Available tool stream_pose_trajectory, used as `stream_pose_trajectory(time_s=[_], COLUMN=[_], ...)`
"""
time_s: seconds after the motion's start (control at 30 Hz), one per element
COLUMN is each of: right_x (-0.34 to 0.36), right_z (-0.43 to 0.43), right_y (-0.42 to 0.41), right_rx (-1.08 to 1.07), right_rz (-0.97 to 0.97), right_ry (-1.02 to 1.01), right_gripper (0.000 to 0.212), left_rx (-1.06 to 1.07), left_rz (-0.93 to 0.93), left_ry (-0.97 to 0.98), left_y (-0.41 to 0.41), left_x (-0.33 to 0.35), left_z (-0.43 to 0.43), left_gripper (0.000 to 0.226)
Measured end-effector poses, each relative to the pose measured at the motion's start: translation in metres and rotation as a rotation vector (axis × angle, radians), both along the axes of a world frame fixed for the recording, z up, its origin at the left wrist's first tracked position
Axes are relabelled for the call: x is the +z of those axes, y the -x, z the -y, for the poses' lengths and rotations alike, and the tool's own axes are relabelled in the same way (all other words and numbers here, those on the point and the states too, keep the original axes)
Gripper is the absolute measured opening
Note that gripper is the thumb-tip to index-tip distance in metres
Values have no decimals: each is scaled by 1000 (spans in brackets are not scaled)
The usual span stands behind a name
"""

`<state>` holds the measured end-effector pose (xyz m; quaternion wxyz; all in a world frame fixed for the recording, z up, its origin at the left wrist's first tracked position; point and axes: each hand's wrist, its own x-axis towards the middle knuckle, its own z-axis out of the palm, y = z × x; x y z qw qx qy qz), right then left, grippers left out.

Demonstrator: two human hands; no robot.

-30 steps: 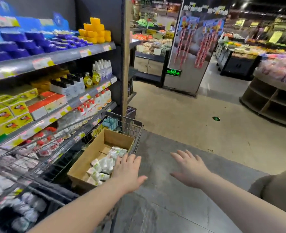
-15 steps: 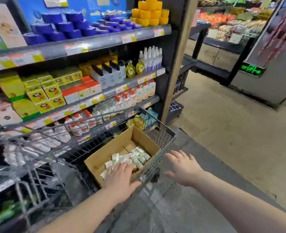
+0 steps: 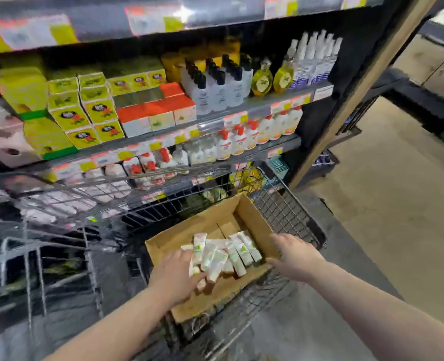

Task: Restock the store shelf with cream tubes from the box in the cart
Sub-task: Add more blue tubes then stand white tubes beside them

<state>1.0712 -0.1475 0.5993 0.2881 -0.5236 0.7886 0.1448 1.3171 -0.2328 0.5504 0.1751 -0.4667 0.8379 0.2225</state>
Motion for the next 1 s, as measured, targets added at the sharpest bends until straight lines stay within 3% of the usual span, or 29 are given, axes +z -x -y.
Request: stream_pose_trajectory(time_s=[0.3, 0.43, 0.73, 1.0], right_x=[-67, -110, -201, -269], right_z=[51, 69, 98, 113], right_y=[19, 28, 41, 43], right_rx=[40, 77, 46, -100], right_rz=[67, 89, 106, 87], right_ry=[-191, -266, -278, -268], right_gripper=[50, 56, 44, 46], left_rx=[144, 206, 349, 519], left_rz=[53, 85, 122, 58], left_ry=[-174, -241, -373, -292], left_y=[9, 20, 59, 71], left_x=[-62, -91, -163, -232], left_z=[13, 9, 4, 38], left_gripper=[64, 67, 69, 64])
